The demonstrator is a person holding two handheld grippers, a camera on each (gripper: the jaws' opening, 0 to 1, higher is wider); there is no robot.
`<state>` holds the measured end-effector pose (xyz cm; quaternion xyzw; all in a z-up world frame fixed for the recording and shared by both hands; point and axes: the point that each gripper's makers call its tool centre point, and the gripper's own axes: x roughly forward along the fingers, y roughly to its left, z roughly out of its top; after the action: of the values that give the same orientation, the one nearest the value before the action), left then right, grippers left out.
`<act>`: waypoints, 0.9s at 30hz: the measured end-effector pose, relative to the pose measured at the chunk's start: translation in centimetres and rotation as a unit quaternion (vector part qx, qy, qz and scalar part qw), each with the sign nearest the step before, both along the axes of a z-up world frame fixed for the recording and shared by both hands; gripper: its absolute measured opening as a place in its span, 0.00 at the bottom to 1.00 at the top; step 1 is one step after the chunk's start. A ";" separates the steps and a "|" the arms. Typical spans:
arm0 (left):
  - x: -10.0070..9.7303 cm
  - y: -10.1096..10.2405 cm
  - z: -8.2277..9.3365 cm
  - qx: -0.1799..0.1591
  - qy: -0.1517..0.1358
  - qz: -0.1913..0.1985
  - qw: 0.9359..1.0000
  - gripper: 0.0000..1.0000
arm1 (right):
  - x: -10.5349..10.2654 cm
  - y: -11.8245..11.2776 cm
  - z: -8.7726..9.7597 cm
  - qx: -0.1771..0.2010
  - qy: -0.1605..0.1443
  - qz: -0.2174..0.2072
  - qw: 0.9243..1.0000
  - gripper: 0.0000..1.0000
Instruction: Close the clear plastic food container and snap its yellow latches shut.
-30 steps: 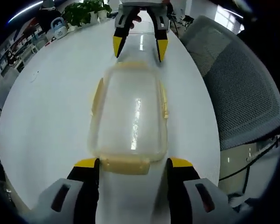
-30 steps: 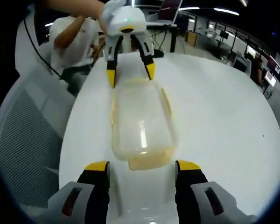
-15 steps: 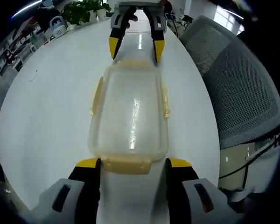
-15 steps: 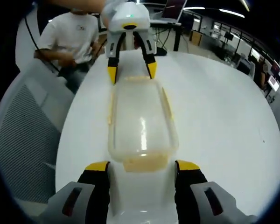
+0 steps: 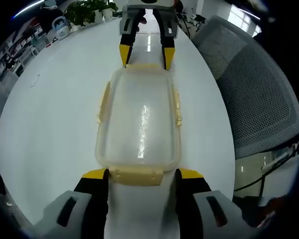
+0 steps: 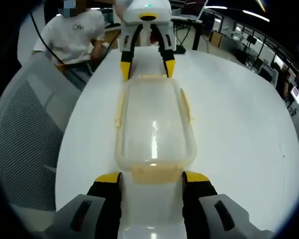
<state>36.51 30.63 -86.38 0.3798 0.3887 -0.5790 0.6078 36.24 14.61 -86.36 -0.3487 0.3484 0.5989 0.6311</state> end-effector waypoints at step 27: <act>0.0 -0.1 0.0 0.012 0.003 0.000 1.000 0.39 | 0.1 -0.2 -0.2 -0.027 0.012 0.000 1.000 0.38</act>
<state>36.50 30.51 -86.35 0.3856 0.3974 -0.5751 0.6022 36.33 14.43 -86.55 -0.3583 0.3715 0.5936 0.6175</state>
